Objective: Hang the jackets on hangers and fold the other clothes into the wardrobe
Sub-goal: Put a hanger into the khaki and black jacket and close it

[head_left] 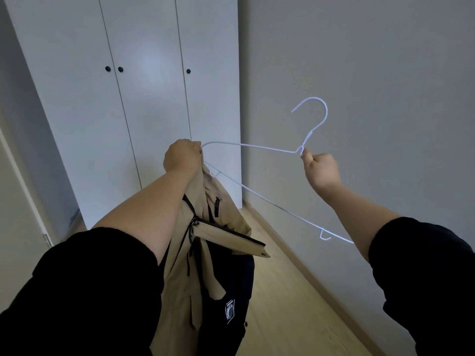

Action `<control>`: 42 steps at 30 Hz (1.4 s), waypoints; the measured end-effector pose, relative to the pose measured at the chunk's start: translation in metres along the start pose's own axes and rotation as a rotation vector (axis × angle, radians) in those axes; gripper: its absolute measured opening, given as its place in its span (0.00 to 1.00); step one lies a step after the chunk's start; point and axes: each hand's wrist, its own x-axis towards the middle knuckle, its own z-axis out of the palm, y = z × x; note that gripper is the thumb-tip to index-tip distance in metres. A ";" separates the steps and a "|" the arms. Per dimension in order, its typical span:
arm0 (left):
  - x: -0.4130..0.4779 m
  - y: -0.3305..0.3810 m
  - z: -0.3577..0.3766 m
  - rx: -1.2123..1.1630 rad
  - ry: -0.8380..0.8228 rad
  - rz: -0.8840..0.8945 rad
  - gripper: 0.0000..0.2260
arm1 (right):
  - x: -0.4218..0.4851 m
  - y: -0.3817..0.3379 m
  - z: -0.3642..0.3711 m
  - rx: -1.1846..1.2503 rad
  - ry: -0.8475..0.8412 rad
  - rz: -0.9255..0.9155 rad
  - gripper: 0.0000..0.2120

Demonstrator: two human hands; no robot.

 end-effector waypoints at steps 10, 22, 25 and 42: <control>-0.006 -0.001 0.013 -0.033 0.038 -0.011 0.11 | -0.003 0.023 -0.019 0.074 0.005 0.079 0.20; -0.037 0.035 0.050 0.102 -0.095 0.127 0.13 | -0.018 0.049 -0.018 -0.379 0.109 0.214 0.21; -0.037 0.032 0.045 0.115 -0.057 0.090 0.16 | -0.013 0.055 -0.030 -0.435 0.163 0.210 0.20; -0.080 0.059 0.079 -0.428 -0.066 -0.145 0.17 | -0.035 0.011 0.007 -0.206 0.041 0.164 0.24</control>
